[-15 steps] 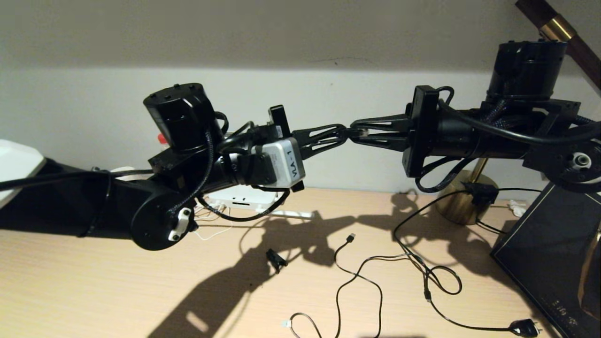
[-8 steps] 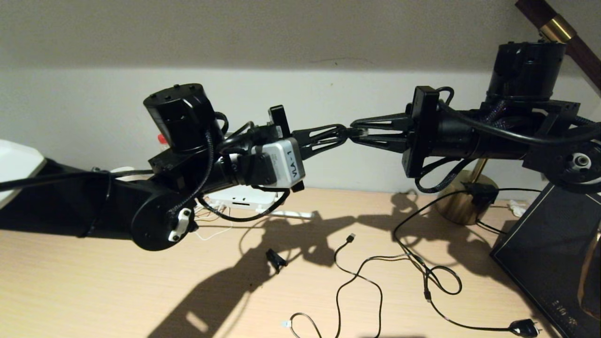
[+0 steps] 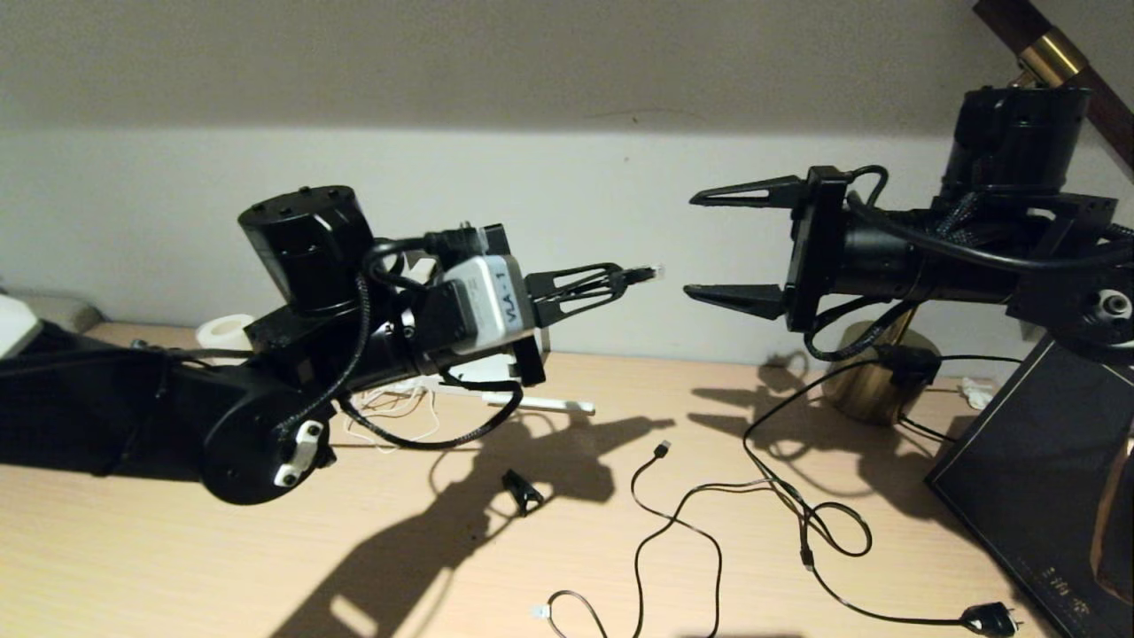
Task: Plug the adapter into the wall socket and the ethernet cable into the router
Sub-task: Hand it to the other hand, then align cable and router interface
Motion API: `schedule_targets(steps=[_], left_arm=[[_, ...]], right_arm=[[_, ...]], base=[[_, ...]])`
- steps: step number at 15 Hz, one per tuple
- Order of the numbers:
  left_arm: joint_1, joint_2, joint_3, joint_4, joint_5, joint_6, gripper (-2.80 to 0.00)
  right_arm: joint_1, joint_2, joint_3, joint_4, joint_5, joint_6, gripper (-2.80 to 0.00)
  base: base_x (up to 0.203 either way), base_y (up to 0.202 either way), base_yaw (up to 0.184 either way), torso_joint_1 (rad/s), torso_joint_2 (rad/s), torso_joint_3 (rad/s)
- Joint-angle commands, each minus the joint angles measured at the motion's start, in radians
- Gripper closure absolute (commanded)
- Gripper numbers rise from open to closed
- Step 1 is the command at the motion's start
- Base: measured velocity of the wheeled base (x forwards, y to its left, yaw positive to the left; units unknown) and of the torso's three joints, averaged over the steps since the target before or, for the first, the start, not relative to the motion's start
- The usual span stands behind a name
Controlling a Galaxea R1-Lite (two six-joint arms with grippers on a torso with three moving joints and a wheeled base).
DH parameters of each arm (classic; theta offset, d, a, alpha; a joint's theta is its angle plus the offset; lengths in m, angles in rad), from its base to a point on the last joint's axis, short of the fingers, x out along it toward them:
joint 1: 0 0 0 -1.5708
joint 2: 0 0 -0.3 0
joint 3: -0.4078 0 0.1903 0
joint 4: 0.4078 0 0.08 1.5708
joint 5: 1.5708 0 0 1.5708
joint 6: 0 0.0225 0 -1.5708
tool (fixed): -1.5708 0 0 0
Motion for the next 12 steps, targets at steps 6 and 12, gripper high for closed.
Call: schedule_targets(steps=[6, 12], left_arm=[[0.075, -0.204, 0.117, 0.000, 0.176, -0.842, 0.00], [0.071, -0.276, 0.281, 0.025, 0.433, -1.182, 0.00]], right_arm=[[-0.062, -0.255, 0.244, 0.115, -0.553, -0.854, 0.00], [-0.073, -0.721, 0.533, 0.204, -0.616, -0.985, 0.00]], base=[[0.000, 0.000, 0.000, 0.000, 0.00, 0.000], [0.000, 0.000, 0.000, 0.000, 0.00, 0.000]])
